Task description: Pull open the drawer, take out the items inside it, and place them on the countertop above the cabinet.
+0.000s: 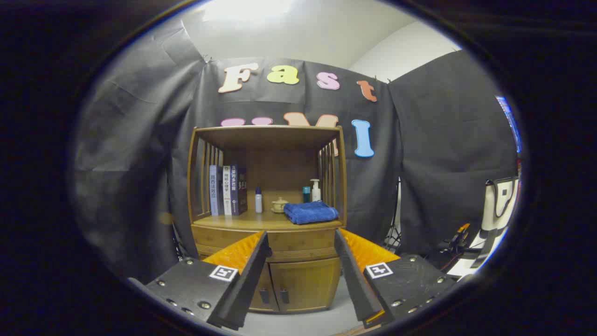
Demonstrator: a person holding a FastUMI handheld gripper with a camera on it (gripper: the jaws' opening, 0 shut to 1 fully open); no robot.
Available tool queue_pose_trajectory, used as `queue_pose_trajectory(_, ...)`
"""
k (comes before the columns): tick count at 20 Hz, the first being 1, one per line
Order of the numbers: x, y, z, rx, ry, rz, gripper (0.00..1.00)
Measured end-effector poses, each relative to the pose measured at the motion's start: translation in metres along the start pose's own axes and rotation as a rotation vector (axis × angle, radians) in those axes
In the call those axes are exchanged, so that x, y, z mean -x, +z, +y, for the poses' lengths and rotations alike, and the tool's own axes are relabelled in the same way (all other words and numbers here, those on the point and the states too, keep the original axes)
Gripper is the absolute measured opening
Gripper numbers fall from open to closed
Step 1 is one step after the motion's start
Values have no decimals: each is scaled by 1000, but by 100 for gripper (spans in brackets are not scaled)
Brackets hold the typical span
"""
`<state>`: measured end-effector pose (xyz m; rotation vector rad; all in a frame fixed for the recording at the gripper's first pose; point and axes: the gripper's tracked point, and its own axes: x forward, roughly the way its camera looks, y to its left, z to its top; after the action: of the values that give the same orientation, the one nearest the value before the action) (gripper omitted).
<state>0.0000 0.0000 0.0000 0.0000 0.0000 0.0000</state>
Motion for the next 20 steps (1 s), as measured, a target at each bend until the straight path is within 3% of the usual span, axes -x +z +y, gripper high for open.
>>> queue_pose_trajectory(20,-7,-14,-2,-30,-7,37,85)
